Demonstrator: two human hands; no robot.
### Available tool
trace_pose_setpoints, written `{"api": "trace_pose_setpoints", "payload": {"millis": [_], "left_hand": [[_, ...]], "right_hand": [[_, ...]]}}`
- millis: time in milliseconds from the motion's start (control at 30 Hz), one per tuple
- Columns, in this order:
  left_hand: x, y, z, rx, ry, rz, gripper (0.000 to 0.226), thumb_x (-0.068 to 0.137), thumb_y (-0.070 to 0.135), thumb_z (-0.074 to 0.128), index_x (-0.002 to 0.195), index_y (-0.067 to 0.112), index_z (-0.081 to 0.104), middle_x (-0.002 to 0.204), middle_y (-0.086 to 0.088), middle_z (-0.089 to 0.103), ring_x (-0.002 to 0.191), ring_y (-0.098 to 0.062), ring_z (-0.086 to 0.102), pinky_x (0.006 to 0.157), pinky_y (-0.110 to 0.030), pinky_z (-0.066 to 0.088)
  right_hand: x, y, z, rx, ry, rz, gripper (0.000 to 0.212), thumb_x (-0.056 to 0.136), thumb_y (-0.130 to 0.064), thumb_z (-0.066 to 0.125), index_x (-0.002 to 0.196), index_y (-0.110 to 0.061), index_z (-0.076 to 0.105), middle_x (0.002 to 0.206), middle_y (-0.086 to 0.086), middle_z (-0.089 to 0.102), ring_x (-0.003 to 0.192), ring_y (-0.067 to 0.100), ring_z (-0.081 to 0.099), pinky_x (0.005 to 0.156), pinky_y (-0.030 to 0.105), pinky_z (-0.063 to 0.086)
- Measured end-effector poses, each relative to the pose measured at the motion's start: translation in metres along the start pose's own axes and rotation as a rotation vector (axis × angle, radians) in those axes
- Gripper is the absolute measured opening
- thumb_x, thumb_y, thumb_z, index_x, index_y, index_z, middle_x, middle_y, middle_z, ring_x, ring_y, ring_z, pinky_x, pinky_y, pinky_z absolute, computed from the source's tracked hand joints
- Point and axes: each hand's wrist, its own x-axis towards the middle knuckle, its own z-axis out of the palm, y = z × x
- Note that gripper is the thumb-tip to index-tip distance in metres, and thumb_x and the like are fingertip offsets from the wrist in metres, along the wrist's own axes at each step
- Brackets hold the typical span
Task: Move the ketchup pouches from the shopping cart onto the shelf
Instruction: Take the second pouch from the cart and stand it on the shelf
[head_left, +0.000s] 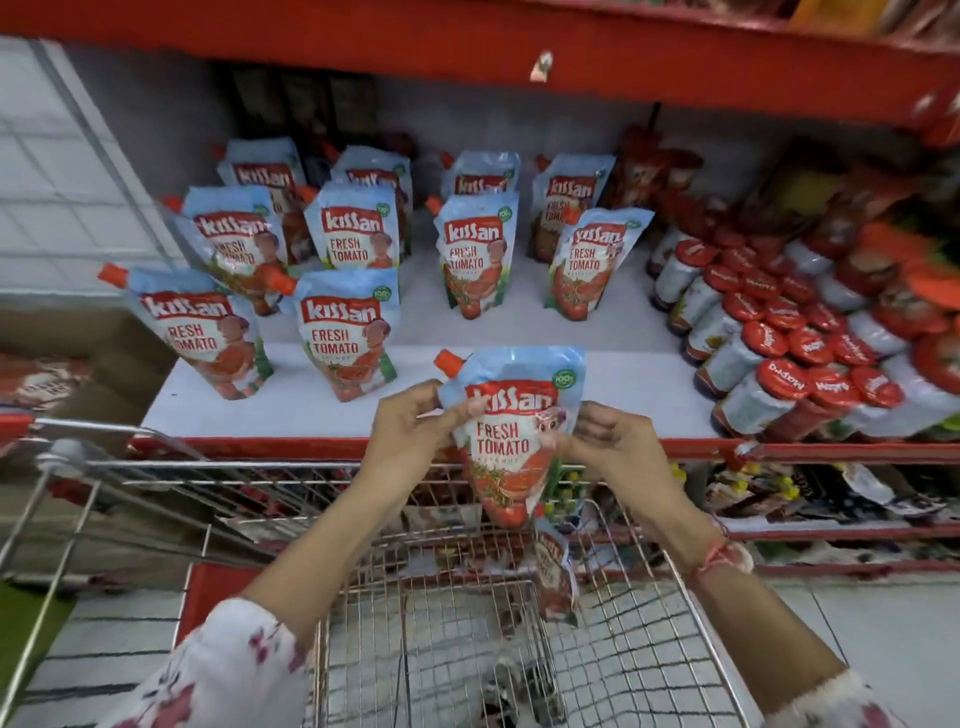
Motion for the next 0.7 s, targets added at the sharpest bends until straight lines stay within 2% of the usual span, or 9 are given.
{"api": "trace_pose_setpoints", "payload": {"millis": [67, 100, 233, 367, 467, 533, 567, 633, 700], "left_hand": [[0.010, 0.018, 0.002, 0.007, 0.000, 0.066, 0.028, 0.079, 0.009, 0.069, 0.086, -0.017, 0.061, 0.083, -0.017, 0.071, 0.076, -0.013, 0.068, 0.062, -0.018, 0.056], [0.015, 0.027, 0.003, 0.008, 0.001, 0.090, 0.029, 0.079, 0.008, 0.068, 0.085, -0.019, 0.059, 0.083, -0.020, 0.069, 0.075, -0.012, 0.068, 0.062, -0.017, 0.055], [0.041, 0.048, 0.008, -0.035, 0.016, 0.126, 0.007, 0.080, 0.005, 0.067, 0.082, -0.002, 0.068, 0.073, 0.006, 0.073, 0.069, 0.000, 0.069, 0.059, -0.014, 0.055], [0.070, 0.049, 0.012, -0.030, 0.088, 0.159, 0.003, 0.078, 0.010, 0.071, 0.081, 0.009, 0.069, 0.080, 0.002, 0.071, 0.069, -0.001, 0.068, 0.058, -0.013, 0.053], [0.091, 0.041, 0.015, -0.014, 0.162, 0.157, 0.008, 0.077, 0.010, 0.071, 0.084, 0.006, 0.068, 0.084, -0.004, 0.071, 0.070, -0.002, 0.068, 0.060, -0.016, 0.056], [0.104, 0.035, 0.014, 0.000, 0.193, 0.164, 0.008, 0.077, 0.010, 0.071, 0.082, 0.006, 0.067, 0.087, -0.010, 0.071, 0.075, -0.011, 0.068, 0.067, -0.024, 0.058], [0.109, 0.032, 0.013, 0.004, 0.200, 0.170, 0.007, 0.077, 0.010, 0.071, 0.080, 0.006, 0.066, 0.088, -0.012, 0.070, 0.076, -0.014, 0.067, 0.069, -0.027, 0.058], [0.117, 0.025, 0.011, 0.002, 0.208, 0.164, 0.009, 0.078, 0.009, 0.070, 0.082, 0.003, 0.065, 0.087, -0.012, 0.070, 0.075, -0.014, 0.067, 0.068, -0.026, 0.059], [0.119, 0.018, 0.009, -0.009, 0.219, 0.144, 0.009, 0.079, 0.009, 0.070, 0.083, 0.003, 0.064, 0.087, -0.010, 0.070, 0.075, -0.012, 0.068, 0.068, -0.025, 0.059]], "right_hand": [[0.008, -0.010, 0.000, -0.007, 0.021, -0.064, 0.029, 0.074, 0.000, 0.075, 0.100, -0.013, 0.073, 0.090, -0.007, 0.079, 0.092, 0.012, 0.073, 0.077, 0.022, 0.060], [0.014, -0.016, -0.001, -0.008, 0.033, -0.100, 0.026, 0.075, 0.001, 0.074, 0.098, -0.010, 0.074, 0.087, -0.008, 0.079, 0.090, 0.012, 0.073, 0.075, 0.021, 0.060], [0.047, -0.034, -0.004, -0.024, 0.069, -0.206, 0.003, 0.078, 0.004, 0.072, 0.080, 0.001, 0.072, 0.075, -0.005, 0.077, 0.082, 0.011, 0.071, 0.072, 0.022, 0.060], [0.084, -0.031, -0.004, -0.003, 0.121, -0.228, 0.021, 0.079, 0.004, 0.072, 0.092, 0.018, 0.064, 0.084, 0.022, 0.074, 0.084, 0.015, 0.069, 0.072, 0.025, 0.059], [0.109, -0.024, -0.003, -0.002, 0.126, -0.196, 0.013, 0.080, 0.004, 0.071, 0.092, 0.004, 0.071, 0.086, 0.000, 0.077, 0.087, 0.013, 0.072, 0.070, 0.022, 0.058], [0.123, -0.018, -0.001, -0.017, 0.128, -0.191, 0.013, 0.080, 0.003, 0.071, 0.077, -0.009, 0.073, 0.081, -0.006, 0.076, 0.084, 0.012, 0.072, 0.070, 0.023, 0.059], [0.129, -0.015, 0.000, -0.015, 0.134, -0.178, 0.015, 0.080, 0.002, 0.072, 0.074, -0.011, 0.072, 0.081, -0.005, 0.076, 0.083, 0.013, 0.072, 0.070, 0.025, 0.059], [0.138, -0.007, 0.001, -0.006, 0.141, -0.158, 0.008, 0.080, 0.001, 0.072, 0.087, -0.002, 0.072, 0.090, 0.006, 0.076, 0.086, 0.015, 0.072, 0.074, 0.028, 0.060], [0.143, -0.001, 0.003, -0.010, 0.135, -0.141, 0.013, 0.079, 0.000, 0.073, 0.092, 0.000, 0.072, 0.093, 0.010, 0.074, 0.084, 0.014, 0.072, 0.074, 0.030, 0.059]]}}
